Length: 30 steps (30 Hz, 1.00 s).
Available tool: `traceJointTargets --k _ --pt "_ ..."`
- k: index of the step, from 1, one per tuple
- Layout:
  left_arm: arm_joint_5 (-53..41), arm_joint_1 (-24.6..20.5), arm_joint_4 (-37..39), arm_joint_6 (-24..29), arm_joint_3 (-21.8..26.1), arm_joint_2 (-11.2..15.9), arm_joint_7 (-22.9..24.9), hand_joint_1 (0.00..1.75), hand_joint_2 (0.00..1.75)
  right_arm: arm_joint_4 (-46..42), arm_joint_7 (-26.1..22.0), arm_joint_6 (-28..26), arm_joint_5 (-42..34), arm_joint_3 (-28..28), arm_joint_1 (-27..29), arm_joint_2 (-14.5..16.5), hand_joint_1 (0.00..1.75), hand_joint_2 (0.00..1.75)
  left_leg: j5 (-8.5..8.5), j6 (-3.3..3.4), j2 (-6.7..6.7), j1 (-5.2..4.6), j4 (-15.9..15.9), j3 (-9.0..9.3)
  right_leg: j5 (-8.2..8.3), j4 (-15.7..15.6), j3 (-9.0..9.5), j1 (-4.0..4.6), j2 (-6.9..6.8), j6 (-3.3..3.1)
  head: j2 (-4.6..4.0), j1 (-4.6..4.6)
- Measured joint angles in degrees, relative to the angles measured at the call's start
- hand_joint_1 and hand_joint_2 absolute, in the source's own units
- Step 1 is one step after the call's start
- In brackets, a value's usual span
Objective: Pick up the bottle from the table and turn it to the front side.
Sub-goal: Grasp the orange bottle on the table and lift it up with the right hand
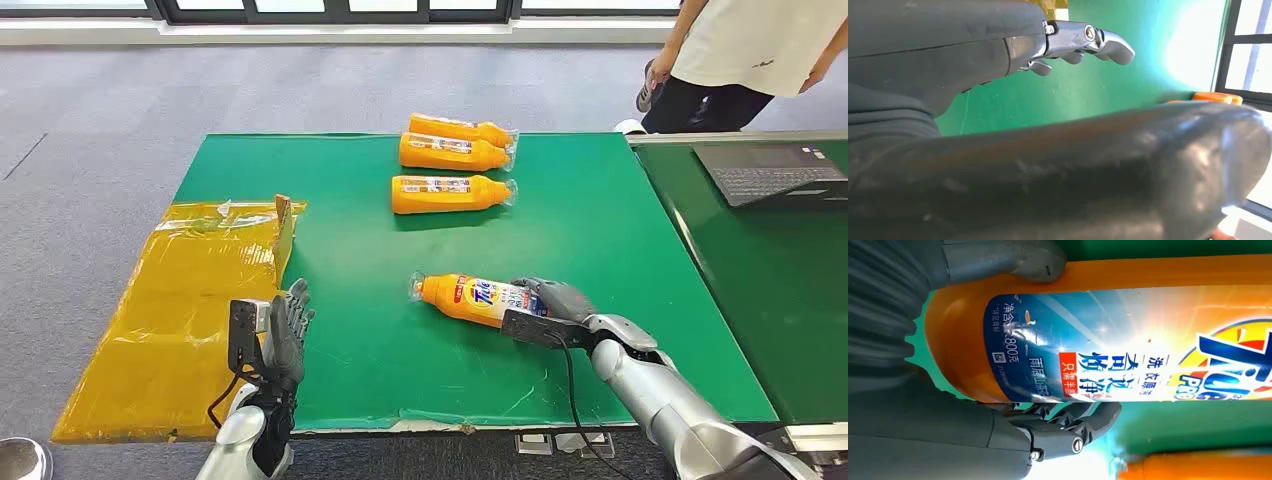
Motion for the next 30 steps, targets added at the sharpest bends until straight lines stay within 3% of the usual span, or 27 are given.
traceJointTargets --k 6,14,22,30 --pt "-0.02 3.22 -1.74 0.13 0.1 0.09 -0.26 0.0 0.0 -5.85 -3.15 -7.47 -5.61 -5.02 5.83 2.29 1.75 1.75 0.0 -0.02 -0.07 0.02 0.0 -0.26 0.0 0.05 -0.18 0.01 -0.02 -0.02 -0.01 -0.01" --pt "-0.66 4.7 -3.19 1.19 0.13 -0.09 -1.2 0.0 0.0 -20.69 -8.94 -8.74 -14.67 -11.57 14.46 8.27 1.75 1.75 0.15 -0.19 -0.37 0.04 -0.01 -1.16 0.02 0.25 -1.1 0.02 -0.19 -0.12 0.0 -0.01" --pt "-2.04 6.29 -5.04 2.36 0.13 -0.37 -1.03 0.0 0.0 -28.5 -10.56 -10.75 -13.65 -13.83 19.28 13.78 1.75 1.75 0.14 -0.22 -0.37 0.05 -0.02 -1.46 -0.02 0.26 -1.43 0.01 -0.19 -0.16 0.0 -0.01" --pt "-10.44 7.61 -8.52 7.75 0.13 -1.42 -0.73 0.0 0.0 -36.04 -8.88 -12.79 -11.36 -14.07 23.43 16.11 1.75 1.75 0.14 -0.22 -0.35 0.04 -0.01 -1.56 -0.02 0.25 -1.54 0.0 -0.19 -0.16 0.0 -0.01"
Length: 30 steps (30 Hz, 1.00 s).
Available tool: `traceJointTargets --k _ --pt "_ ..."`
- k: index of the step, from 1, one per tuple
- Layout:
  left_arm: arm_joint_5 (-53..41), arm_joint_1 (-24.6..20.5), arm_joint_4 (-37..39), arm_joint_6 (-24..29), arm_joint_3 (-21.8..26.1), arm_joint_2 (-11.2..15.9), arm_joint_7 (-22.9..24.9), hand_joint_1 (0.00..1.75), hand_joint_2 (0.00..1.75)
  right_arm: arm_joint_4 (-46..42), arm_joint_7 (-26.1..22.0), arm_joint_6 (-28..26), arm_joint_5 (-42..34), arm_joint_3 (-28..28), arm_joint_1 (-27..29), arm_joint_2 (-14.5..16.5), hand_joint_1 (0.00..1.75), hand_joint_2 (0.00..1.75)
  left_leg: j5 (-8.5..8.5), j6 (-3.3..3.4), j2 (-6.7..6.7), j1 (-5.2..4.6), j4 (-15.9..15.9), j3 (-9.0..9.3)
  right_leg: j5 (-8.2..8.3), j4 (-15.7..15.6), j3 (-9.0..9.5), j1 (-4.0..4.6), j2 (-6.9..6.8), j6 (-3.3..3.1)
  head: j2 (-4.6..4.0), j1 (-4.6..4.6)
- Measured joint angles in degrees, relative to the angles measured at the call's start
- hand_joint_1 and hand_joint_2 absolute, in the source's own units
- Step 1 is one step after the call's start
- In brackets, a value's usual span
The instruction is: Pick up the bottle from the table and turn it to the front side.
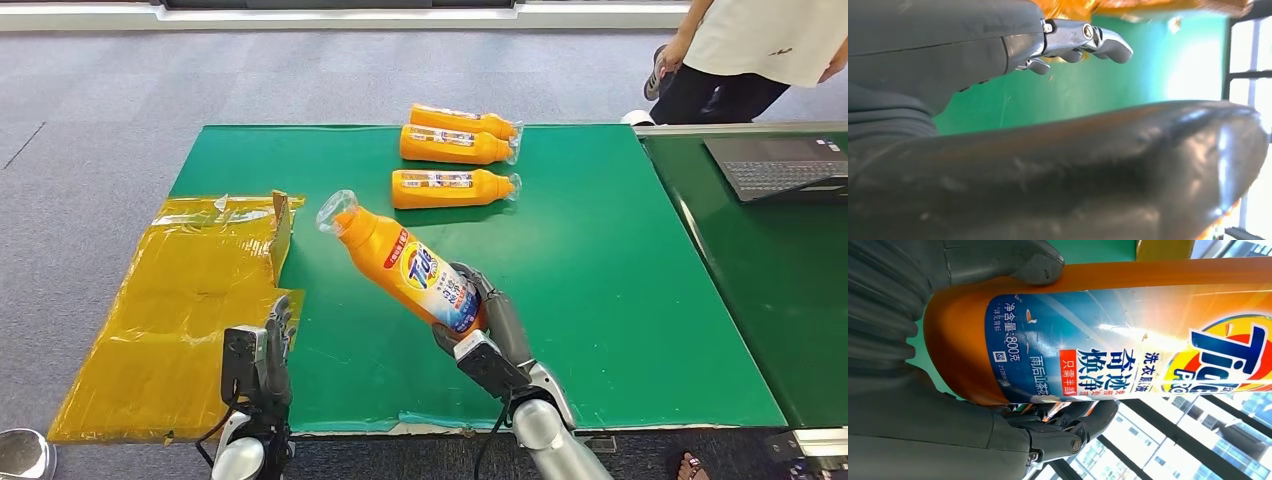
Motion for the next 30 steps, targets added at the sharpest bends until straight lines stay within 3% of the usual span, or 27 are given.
traceJointTargets --k 7,11,22,30 --pt "-3.18 -0.63 -1.65 -0.64 -0.58 -0.86 -1.44 0.0 0.0 -1.61 0.17 0.55 -1.01 -0.49 1.93 1.42 1.75 1.75 0.0 0.0 0.02 0.0 0.0 0.0 0.01 0.0 -0.01 0.0 0.01 0.0 -0.01 0.0" --pt "-3.71 -1.67 -2.02 -3.04 -1.42 -0.94 -2.76 0.0 1.75 -1.61 0.37 1.53 -2.06 -0.6 1.98 2.3 1.75 1.75 0.02 -0.02 0.02 0.0 0.0 0.0 0.01 0.01 -0.03 0.0 0.01 0.0 0.0 0.0" --pt "-5.15 -8.19 -0.86 -6.9 -6.41 -1.11 -2.31 0.0 1.75 -1.52 0.93 3.51 -4.3 -0.98 2.11 4.45 1.75 1.75 0.04 -0.04 0.01 0.0 0.0 -0.02 0.02 0.01 -0.04 0.0 0.01 0.0 -0.01 0.0" --pt "-5.05 -9.78 0.16 -7.17 -7.84 -1.2 -2.26 0.0 1.75 -1.28 0.65 3.66 -4.34 -1.34 2.12 4.73 1.75 1.75 0.04 -0.04 0.02 0.0 0.0 -0.03 0.02 0.01 -0.07 0.0 0.02 0.0 0.0 0.0"
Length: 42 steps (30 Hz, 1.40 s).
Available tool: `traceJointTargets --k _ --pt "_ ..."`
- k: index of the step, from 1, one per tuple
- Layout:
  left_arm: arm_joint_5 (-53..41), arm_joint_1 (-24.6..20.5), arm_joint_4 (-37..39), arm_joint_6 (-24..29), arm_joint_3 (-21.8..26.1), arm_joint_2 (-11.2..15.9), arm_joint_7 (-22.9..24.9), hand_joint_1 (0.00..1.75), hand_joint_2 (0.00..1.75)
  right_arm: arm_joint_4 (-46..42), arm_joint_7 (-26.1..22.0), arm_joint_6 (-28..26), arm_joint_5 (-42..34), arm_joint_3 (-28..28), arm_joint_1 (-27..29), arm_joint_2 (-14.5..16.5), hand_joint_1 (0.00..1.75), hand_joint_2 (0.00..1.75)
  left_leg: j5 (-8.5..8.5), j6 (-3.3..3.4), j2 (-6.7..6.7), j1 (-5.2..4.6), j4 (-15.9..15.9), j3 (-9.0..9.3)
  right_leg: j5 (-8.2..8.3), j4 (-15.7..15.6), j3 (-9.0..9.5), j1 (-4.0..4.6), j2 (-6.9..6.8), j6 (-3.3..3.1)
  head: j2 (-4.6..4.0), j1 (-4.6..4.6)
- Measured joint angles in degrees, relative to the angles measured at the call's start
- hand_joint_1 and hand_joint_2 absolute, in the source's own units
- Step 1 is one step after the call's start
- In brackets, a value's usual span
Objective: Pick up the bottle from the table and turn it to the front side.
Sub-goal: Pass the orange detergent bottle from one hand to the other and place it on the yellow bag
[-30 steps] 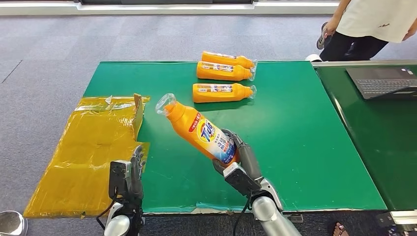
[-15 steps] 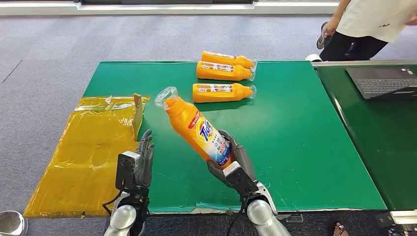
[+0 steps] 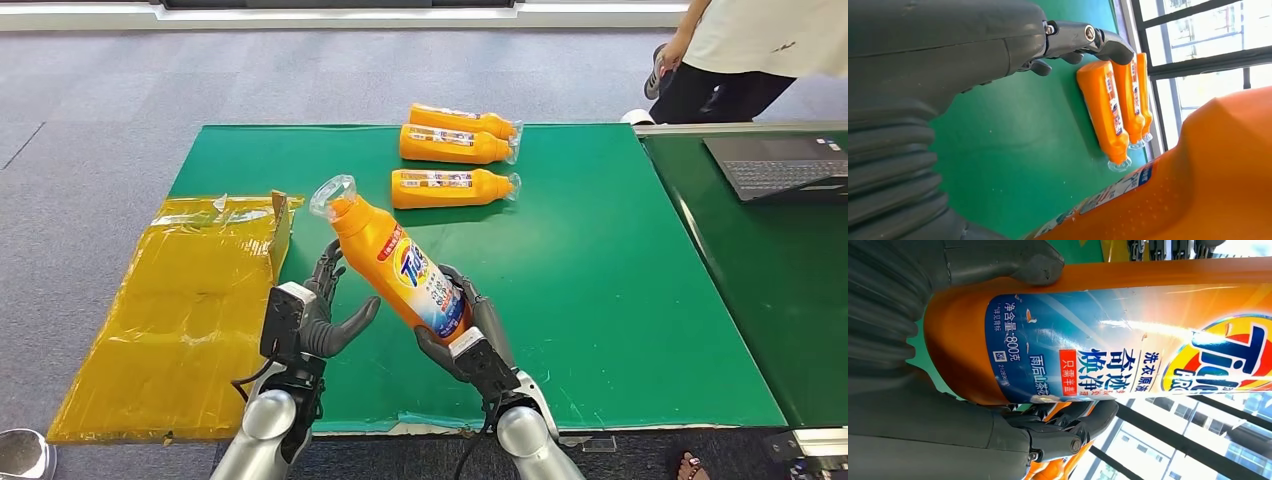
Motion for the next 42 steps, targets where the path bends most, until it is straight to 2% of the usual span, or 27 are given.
traceJointTargets --k 13,19,36,40,42 --pt "1.93 -4.31 3.8 -2.3 -2.56 -1.19 1.28 0.0 1.75 3.57 -0.53 1.86 0.87 -0.5 -0.89 1.97 1.75 1.75 0.01 0.0 0.0 0.0 0.0 -0.02 0.01 0.0 -0.01 0.0 0.0 0.0 0.0 0.01" --pt "5.2 -6.9 6.01 -4.34 -4.43 -2.8 2.83 0.0 1.75 6.49 -1.83 2.56 0.75 -0.32 -1.55 3.13 1.75 1.75 0.01 0.0 -0.01 0.0 0.0 -0.05 0.01 0.0 -0.04 0.0 0.0 0.0 0.0 0.01" --pt "16.82 -13.87 12.41 -11.76 -8.23 -3.7 5.39 0.0 1.75 8.85 -3.05 -1.13 1.34 -1.85 -2.08 3.37 1.75 1.75 0.01 0.0 0.01 0.0 0.01 -0.05 0.02 0.0 -0.08 -0.01 0.02 -0.01 0.0 0.02" --pt "17.15 -15.15 14.07 -11.93 -9.13 -3.83 5.21 1.74 1.75 8.87 -3.05 -1.5 1.75 -2.46 -1.97 3.37 1.75 1.75 0.01 -0.01 0.02 -0.01 0.01 -0.05 0.03 0.0 -0.09 -0.01 0.02 -0.01 -0.01 0.02" --pt "17.04 -15.69 14.96 -12.02 -9.46 -3.95 4.69 1.75 1.75 8.87 -3.01 -1.68 1.91 -2.7 -1.89 3.37 1.75 1.75 0.01 -0.01 0.02 -0.01 0.02 -0.05 0.03 0.0 -0.1 -0.01 0.03 -0.01 -0.01 0.02"
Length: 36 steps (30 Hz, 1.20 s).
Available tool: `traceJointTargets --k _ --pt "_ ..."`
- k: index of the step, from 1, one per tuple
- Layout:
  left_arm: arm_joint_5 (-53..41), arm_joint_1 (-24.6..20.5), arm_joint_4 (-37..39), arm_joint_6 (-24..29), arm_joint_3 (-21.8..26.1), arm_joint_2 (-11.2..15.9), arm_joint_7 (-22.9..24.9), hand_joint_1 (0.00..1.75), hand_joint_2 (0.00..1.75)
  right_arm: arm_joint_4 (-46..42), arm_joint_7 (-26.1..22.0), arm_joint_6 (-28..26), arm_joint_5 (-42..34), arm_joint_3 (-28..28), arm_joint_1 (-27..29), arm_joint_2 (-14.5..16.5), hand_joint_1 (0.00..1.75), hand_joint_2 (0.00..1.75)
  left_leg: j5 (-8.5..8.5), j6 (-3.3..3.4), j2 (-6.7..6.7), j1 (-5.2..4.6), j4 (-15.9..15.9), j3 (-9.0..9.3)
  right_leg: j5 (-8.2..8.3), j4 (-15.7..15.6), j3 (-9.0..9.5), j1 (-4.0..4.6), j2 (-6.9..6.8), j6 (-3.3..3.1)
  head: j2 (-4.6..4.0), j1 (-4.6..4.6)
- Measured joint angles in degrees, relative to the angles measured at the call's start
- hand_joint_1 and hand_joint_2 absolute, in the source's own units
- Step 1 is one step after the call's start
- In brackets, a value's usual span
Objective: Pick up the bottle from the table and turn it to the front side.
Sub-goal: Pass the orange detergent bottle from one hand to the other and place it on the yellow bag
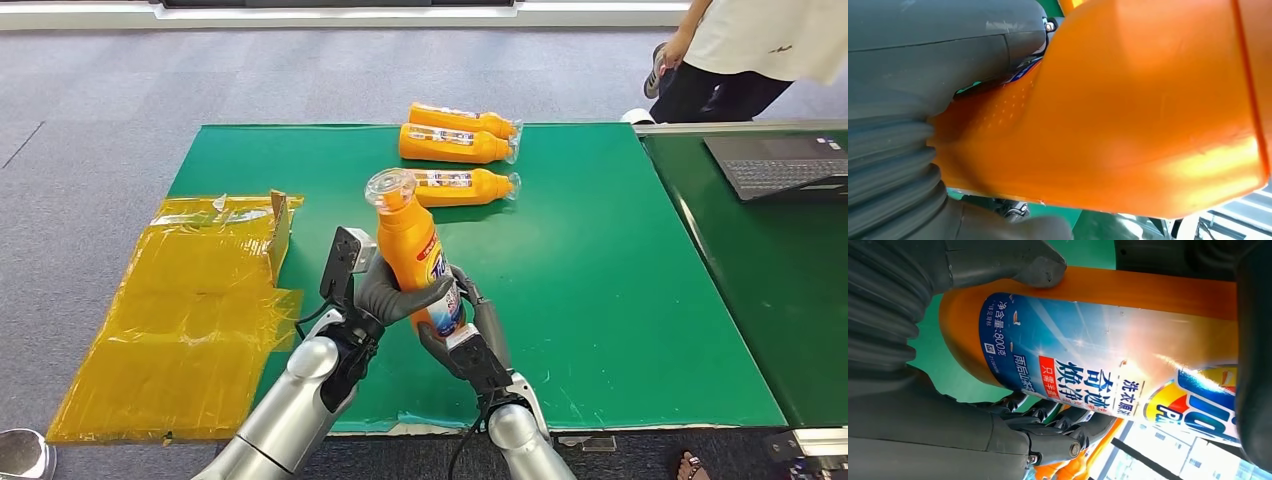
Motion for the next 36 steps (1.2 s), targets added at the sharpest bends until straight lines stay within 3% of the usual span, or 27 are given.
traceJointTargets --k 13,17,22,26,36 --pt "-2.39 -1.65 3.01 -0.04 -1.31 -0.21 -2.17 1.75 1.75 -0.69 0.04 -0.43 0.69 -1.22 1.37 0.0 1.71 1.75 0.0 0.0 0.03 0.0 0.0 0.0 0.0 0.0 -0.01 0.0 0.01 0.0 0.01 0.0" --pt "-3.3 -1.75 3.07 -0.03 -1.34 -0.25 -2.43 1.75 1.75 -1.17 0.28 -0.44 1.36 -1.36 1.67 0.0 0.03 1.75 0.0 0.0 0.03 0.0 0.0 0.0 0.0 0.0 -0.01 0.0 0.01 0.0 0.01 0.0" --pt "-5.58 -2.1 2.8 0.29 -1.6 -0.31 -2.89 1.75 1.75 -2.05 0.92 -0.44 2.61 -1.36 2.17 0.0 0.0 1.75 0.0 0.0 0.01 0.0 0.0 -0.02 0.0 0.01 0.01 0.0 0.01 0.0 0.01 -0.01" --pt "-7.37 -2.15 2.24 1.0 -2.11 -0.32 -3.26 1.75 1.75 -3.12 1.22 -0.38 2.7 -1.36 2.65 0.0 0.0 0.0 0.0 0.0 0.01 0.0 0.0 -0.03 0.0 0.0 0.0 0.0 0.0 0.0 0.0 -0.01" --pt "-25.27 -1.62 -2.57 11.01 -2.7 0.27 -4.58 1.75 1.75 -7.98 1.5 0.72 2.74 -1.38 4.64 -0.09 0.0 0.0 0.0 0.0 -0.02 0.0 0.0 -0.05 0.0 0.01 0.0 0.0 -0.01 0.0 0.0 -0.02"
